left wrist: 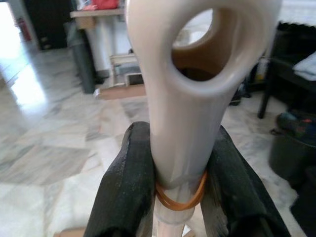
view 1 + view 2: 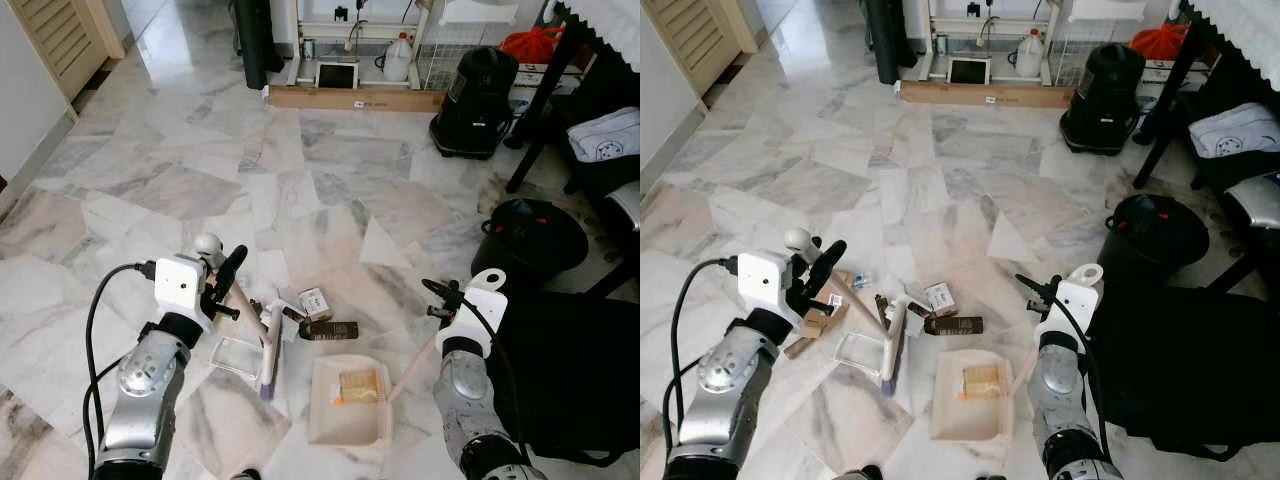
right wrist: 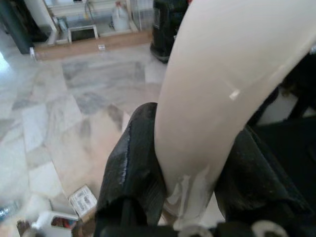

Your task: Sweep floor

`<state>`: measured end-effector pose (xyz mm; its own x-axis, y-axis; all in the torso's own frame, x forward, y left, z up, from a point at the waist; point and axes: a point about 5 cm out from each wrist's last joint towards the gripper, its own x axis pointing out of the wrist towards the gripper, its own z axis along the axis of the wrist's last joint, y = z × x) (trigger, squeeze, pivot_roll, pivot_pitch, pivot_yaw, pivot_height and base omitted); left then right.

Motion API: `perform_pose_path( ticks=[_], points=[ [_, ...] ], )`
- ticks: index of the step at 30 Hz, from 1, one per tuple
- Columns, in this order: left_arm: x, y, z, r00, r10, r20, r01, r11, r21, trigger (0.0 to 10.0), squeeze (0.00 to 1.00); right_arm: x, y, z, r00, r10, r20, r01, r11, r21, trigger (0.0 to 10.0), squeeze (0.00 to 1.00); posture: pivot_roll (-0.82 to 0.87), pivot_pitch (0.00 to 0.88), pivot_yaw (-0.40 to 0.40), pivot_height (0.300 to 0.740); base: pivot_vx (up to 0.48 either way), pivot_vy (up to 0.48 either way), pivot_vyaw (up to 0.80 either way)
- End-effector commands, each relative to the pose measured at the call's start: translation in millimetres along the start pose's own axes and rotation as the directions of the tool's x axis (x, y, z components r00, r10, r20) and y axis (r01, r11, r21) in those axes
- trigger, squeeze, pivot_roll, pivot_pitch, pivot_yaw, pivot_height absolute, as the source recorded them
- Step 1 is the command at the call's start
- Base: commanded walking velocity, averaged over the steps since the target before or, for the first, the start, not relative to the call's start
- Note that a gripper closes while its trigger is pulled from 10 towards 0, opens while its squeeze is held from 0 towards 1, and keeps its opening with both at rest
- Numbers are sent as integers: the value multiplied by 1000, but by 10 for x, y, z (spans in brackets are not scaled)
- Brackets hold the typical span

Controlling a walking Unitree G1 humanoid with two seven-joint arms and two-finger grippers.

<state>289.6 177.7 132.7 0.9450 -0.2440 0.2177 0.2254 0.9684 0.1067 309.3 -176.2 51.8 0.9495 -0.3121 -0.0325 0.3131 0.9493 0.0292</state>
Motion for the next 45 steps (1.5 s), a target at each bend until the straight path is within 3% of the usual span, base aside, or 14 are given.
perform_pose_path(
  ticks=[1, 17, 24, 31, 45],
  points=[
    [-17, 48, 25, 999, 40, 28, -41, 999, 25, 10000, 0, 26, -34, 105, 998, -5, 57, 4, 1000, 15, 10000, 0, 67, 87, 9, 740, 0, 0, 0],
    [135, 51, -133, 999, 44, -4, -44, 998, 37, 10000, 0, 150, -41, 328, 993, 20, 117, -25, 999, 38, 10000, 0, 34, 0, 23, 740, 0, 0, 0],
    [167, 203, -146, 996, 87, 1, -87, 995, 50, 10000, 0, 140, -67, 348, 991, 11, 131, -16, 999, 35, 10000, 0, 20, 0, 54, 740, 0, 0, 57],
    [216, 216, -167, 996, 92, 4, -92, 994, 55, 10000, 0, 119, -179, 325, 990, 5, 140, -5, 1000, 0, 10000, 0, 36, 0, 55, 740, 0, 0, 483],
    [54, 37, -353, 996, 84, -41, -82, 996, 37, 10000, 0, 59, -332, 300, 991, 9, 136, -6, 1000, -23, 10000, 0, 19, 0, 36, 740, 0, 0, 567]
  ],
)
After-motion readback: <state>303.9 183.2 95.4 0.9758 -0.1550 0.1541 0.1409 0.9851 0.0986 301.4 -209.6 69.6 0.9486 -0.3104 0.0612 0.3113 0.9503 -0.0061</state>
